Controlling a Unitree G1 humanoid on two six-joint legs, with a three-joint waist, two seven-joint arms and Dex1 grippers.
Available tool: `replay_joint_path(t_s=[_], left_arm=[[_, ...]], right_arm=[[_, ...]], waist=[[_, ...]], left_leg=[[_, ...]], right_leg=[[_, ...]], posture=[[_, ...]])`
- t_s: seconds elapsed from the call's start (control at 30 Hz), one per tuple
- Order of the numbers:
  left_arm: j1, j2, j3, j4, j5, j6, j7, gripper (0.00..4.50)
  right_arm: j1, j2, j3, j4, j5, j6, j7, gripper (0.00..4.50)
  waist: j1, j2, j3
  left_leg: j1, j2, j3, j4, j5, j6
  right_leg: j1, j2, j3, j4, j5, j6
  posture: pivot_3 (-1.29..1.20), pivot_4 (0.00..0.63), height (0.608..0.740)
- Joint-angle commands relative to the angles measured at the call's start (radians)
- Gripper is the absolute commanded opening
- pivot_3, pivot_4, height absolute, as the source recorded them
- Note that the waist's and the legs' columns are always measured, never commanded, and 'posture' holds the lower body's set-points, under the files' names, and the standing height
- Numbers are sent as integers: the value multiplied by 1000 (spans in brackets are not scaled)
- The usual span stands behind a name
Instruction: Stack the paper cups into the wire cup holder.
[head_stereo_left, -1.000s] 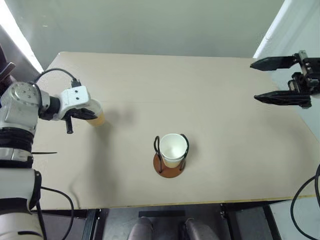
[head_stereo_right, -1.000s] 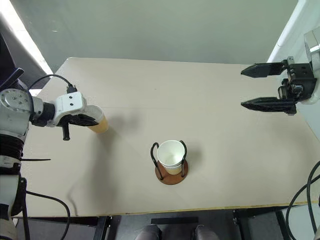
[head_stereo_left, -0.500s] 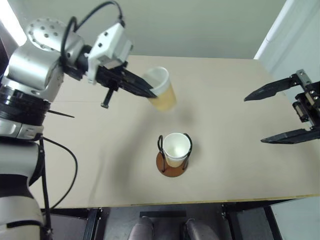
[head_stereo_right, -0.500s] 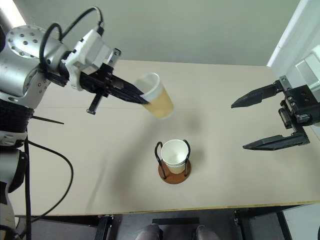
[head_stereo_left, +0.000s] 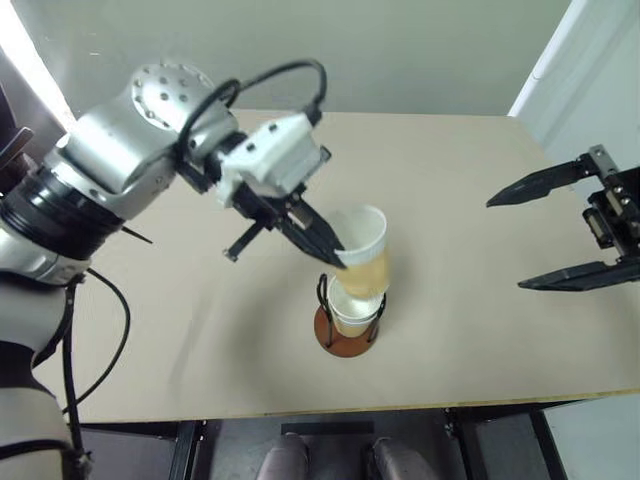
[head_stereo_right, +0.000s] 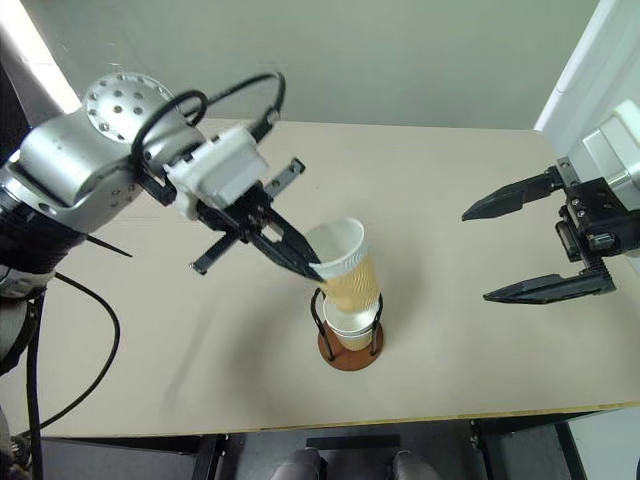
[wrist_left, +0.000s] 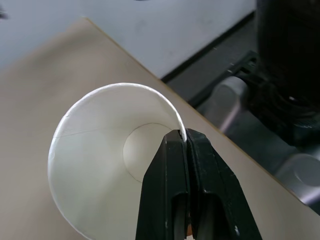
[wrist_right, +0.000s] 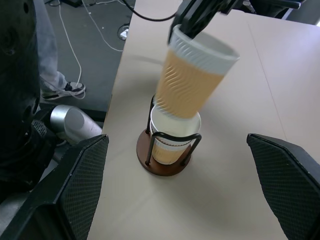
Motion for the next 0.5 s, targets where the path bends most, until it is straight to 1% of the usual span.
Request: replay_joint_path(t_s=[0.03, 0.07, 0.17, 0.5], left_arm=[[-38, -4, -21, 12, 29, -62, -36, 39], [-41, -13, -30, 30, 51, -83, -36, 39], [-51, -19, -48, 47, 48, -96, -36, 39], [-60, -13, -76, 33, 69, -132, -36, 39]], right_arm=[[1, -16, -62, -20, 1, 2, -15, 4500], [4, -17, -65, -21, 0, 2, -18, 4500], [15, -19, -75, -22, -5, -2, -21, 4500], [27, -20, -92, -9, -14, -16, -15, 4500]], waist=[[0, 0, 0], [0, 0, 0], [-1, 0, 0], [-2, 0, 0]], left_leg=[[0, 0, 0, 0, 0, 0], [0, 0, 0, 0, 0, 0], [1, 0, 1, 2, -1, 2], [1, 0, 4, 3, -3, 5]], right_leg=[[0, 0, 0, 0, 0, 0], [0, 0, 0, 1, 0, 0], [1, 0, 1, 1, 1, 1], [1, -1, 1, 0, 0, 1]], posture=[[0, 150, 740], [0, 150, 740], [0, 150, 740], [0, 150, 740]])
